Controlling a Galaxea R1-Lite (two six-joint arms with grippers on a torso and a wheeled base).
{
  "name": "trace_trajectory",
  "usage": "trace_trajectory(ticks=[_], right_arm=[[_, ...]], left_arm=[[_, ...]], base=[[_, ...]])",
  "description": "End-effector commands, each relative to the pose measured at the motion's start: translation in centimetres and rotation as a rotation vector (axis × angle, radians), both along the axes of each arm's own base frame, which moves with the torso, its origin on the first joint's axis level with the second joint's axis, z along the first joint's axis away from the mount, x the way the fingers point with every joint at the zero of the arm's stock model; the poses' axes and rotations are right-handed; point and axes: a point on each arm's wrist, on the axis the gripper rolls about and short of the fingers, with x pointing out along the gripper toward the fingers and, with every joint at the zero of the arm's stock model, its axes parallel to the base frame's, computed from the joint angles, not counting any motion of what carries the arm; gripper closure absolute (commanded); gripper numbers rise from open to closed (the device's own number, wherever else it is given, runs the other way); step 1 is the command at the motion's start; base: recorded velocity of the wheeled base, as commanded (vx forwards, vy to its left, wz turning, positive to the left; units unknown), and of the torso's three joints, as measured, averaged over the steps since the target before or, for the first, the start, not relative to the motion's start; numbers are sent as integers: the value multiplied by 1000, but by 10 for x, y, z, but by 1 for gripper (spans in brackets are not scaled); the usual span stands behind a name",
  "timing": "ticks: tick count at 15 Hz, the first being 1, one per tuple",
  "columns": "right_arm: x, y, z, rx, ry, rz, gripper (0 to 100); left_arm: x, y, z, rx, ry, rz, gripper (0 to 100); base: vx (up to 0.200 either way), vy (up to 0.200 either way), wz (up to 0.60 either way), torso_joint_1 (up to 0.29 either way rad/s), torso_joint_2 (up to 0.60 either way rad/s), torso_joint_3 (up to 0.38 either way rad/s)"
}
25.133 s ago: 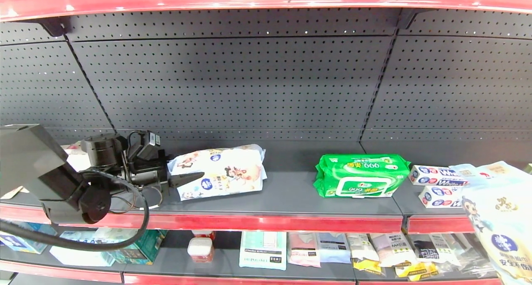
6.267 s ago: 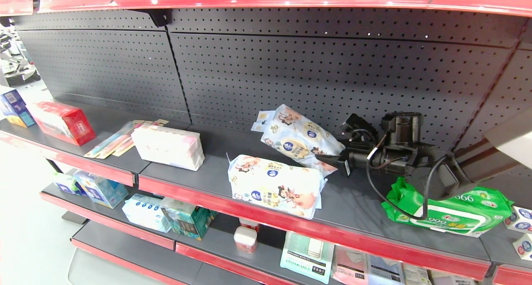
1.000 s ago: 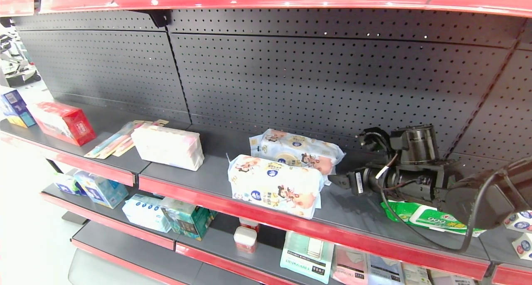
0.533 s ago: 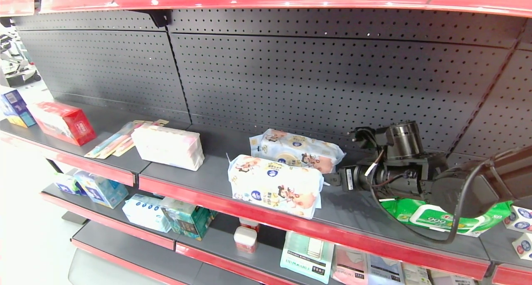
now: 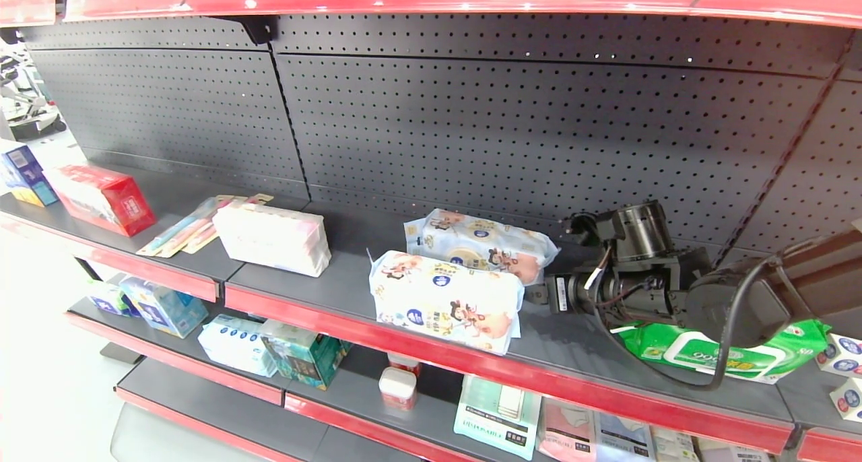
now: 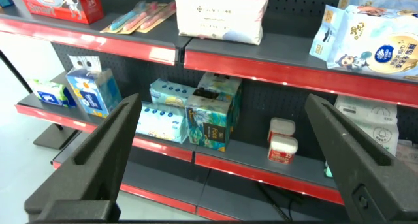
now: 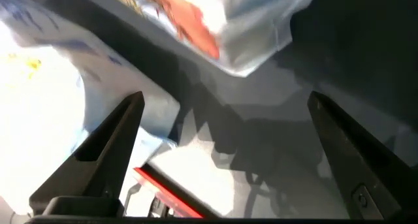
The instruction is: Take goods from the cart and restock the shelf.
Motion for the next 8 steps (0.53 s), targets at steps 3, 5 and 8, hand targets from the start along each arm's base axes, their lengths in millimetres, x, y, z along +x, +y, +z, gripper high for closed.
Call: trace_trajectory(ticks=[3, 5, 8], right_arm=[[1, 1, -2, -2, 5, 0, 0], [0, 2, -2, -1, 6, 5, 0], [-5, 10, -3, 21, 21, 10, 0]], left_arm=[[0, 0, 0, 0, 1, 1, 0], [0, 0, 0, 0, 1, 1, 0], [0, 0, 0, 0, 1, 1, 0]], base=[[0, 0, 0, 0, 0, 0], [0, 0, 0, 0, 0, 0], [0, 0, 0, 0, 0, 0]])
